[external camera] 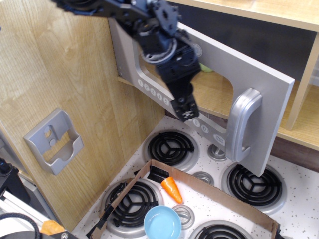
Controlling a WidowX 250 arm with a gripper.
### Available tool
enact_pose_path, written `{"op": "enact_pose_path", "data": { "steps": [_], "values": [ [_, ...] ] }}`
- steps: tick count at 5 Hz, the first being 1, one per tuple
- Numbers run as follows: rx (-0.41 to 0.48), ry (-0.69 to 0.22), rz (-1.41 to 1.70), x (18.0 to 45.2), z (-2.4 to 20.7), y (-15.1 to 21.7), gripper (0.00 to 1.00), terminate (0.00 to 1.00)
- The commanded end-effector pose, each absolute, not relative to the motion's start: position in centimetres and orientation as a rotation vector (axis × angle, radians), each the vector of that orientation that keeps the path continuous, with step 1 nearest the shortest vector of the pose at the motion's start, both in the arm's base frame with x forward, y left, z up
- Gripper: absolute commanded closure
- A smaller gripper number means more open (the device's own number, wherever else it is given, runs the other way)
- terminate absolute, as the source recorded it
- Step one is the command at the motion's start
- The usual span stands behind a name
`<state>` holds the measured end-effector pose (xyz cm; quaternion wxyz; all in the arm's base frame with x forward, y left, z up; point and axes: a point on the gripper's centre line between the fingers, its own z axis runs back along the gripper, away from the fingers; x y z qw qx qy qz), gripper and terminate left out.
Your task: Close microwave
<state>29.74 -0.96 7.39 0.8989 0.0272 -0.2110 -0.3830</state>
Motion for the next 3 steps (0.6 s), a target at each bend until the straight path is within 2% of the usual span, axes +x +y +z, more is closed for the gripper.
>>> {"op": "enact_pose_path", "data": {
  "steps": [1, 3],
  "values": [
    [0.117, -0.471, -0.867, 32.3, 10.0, -2.7, 0.00, 0.00],
    [0.135, -0.461, -0.923, 33.9, 10.7, -3.6, 0.00, 0.00]
  ]
}}
